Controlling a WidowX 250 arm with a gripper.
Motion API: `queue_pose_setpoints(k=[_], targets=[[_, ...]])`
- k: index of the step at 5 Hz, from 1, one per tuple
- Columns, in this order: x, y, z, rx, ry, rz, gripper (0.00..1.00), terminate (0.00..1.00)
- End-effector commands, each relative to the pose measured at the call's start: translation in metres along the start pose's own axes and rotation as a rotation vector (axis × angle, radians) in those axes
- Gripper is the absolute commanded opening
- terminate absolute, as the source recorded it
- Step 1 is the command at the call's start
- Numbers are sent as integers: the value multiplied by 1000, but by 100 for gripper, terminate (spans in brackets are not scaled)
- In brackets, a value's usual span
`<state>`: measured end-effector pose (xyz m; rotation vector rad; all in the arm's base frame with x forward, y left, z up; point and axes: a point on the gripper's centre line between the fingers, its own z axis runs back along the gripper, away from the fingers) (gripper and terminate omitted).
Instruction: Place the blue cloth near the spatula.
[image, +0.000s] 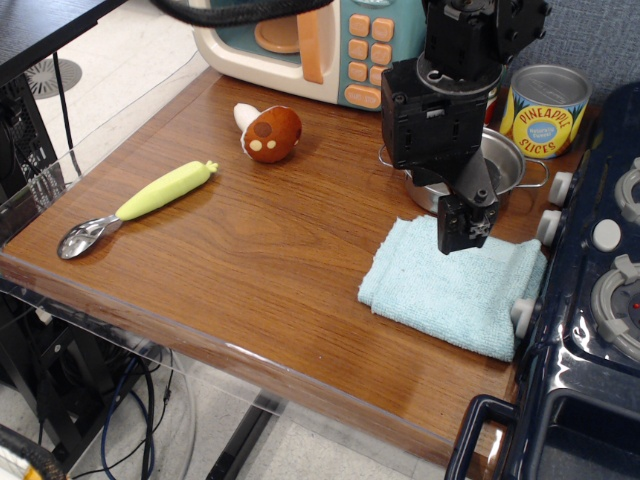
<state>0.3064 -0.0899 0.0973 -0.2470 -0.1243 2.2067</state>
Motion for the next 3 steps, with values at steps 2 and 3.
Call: queue_pose_setpoints(k=[2,3], targets=[[3,-9,-13,25,-13,-22,100,0],[1,-9,-37,81,-41,-18,100,0]])
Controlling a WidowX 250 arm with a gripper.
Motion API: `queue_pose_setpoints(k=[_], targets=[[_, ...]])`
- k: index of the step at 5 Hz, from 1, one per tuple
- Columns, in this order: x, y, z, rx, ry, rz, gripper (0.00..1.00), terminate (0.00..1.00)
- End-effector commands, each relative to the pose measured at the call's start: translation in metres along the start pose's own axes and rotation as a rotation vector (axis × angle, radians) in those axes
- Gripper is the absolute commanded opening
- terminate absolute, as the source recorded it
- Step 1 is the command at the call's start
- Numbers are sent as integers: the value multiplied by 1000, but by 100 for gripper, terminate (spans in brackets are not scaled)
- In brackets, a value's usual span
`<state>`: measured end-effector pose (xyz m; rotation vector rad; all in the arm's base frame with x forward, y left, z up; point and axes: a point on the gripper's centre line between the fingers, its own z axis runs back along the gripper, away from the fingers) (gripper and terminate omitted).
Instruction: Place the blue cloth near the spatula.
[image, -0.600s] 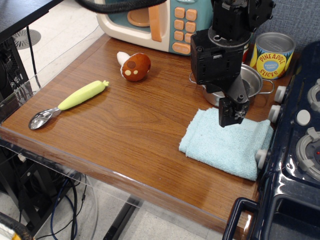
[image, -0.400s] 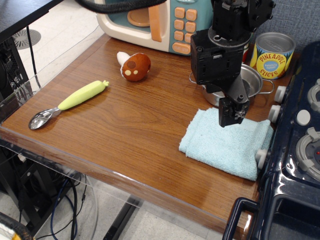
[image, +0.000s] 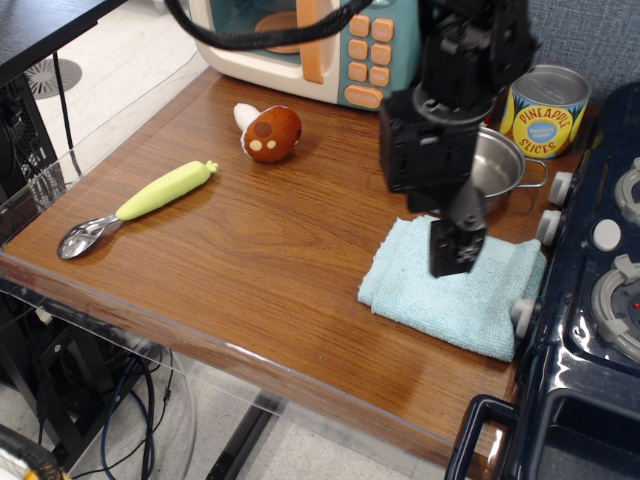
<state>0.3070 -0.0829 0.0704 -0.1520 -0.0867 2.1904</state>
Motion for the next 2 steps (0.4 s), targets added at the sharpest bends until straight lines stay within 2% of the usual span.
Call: queue_pose_setpoints(k=[1,2], targets=[[-11,-15,-34,32,-41,11,100,0],[-14,-18,-46,48,-54,10,100,0]])
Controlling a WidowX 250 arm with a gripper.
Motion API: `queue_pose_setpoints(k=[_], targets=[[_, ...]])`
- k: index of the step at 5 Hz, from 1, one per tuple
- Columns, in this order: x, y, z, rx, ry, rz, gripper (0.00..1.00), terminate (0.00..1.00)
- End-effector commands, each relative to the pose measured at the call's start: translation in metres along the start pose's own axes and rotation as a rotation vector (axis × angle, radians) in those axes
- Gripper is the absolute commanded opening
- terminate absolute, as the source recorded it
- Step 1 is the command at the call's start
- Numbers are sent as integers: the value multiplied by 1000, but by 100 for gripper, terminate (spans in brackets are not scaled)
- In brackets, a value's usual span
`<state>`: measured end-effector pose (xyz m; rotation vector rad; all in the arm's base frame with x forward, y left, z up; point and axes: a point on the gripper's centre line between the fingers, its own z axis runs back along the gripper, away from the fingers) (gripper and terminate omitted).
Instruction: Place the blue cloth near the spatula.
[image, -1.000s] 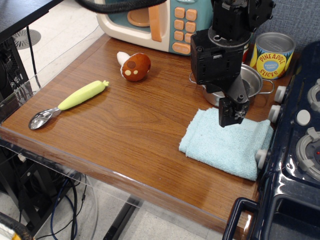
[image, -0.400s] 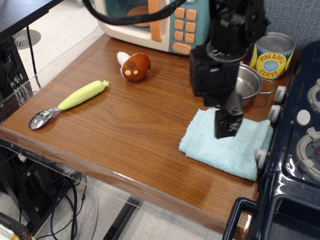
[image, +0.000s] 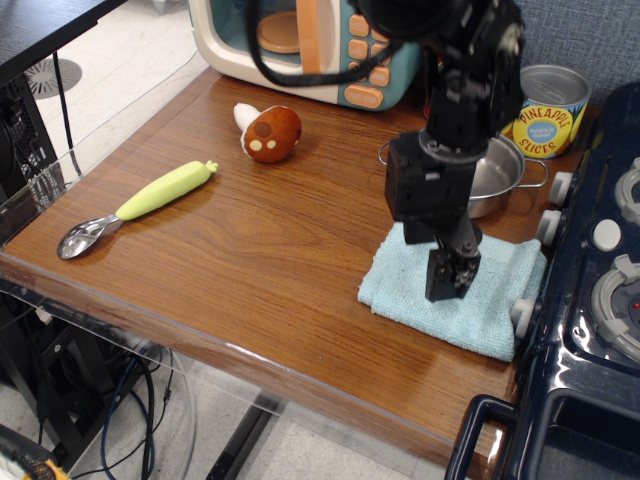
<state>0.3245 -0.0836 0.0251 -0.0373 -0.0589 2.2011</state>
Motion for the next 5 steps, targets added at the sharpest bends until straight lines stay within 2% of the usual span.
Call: queue_pose_setpoints(k=[1,2,3,5], targets=[[-9,-8,-3,-31,7,-18,100,0],[6,-13,-9,-44,-25,1,100,0],[31,-23,-13,-65,-95,46,100,0],[88,-49,-21,-93,-157,179,100,0]])
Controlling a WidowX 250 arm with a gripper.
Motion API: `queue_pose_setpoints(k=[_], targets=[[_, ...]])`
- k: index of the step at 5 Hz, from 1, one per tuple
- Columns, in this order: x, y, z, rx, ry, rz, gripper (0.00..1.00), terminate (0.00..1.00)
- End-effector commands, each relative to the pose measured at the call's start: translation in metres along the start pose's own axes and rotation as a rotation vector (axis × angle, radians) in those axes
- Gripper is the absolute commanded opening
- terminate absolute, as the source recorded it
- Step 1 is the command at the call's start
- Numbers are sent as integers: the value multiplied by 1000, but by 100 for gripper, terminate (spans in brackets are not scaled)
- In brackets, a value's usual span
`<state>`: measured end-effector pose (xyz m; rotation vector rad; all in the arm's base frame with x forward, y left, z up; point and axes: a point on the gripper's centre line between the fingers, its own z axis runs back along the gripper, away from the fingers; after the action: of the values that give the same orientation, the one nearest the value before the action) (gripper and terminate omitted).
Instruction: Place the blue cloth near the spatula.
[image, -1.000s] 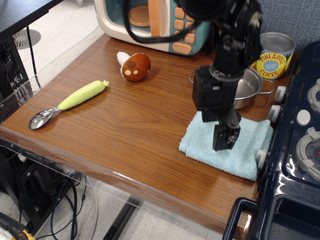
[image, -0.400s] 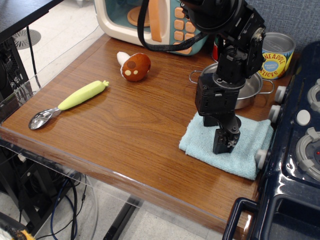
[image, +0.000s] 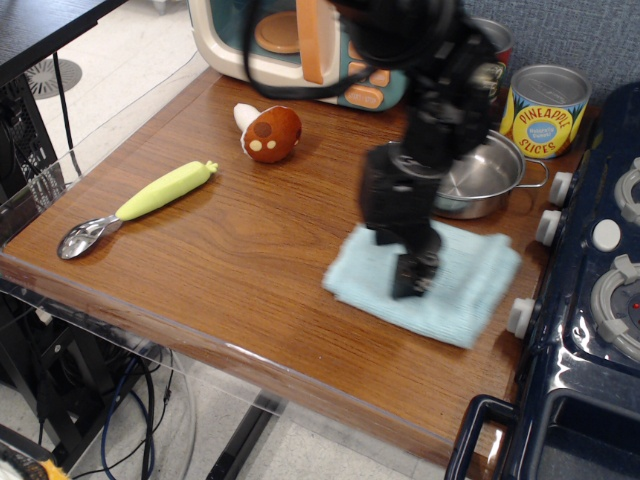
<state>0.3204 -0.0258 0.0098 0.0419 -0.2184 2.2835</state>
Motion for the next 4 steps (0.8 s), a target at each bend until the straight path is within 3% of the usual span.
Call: queue_pose_setpoints(k=[1,3,4], targets=[[60,-41,-21,22,-64,173,100,0],[111,-72,-40,97,-119,344,100,0],[132,-86,-42,90,-130,414,100,0]])
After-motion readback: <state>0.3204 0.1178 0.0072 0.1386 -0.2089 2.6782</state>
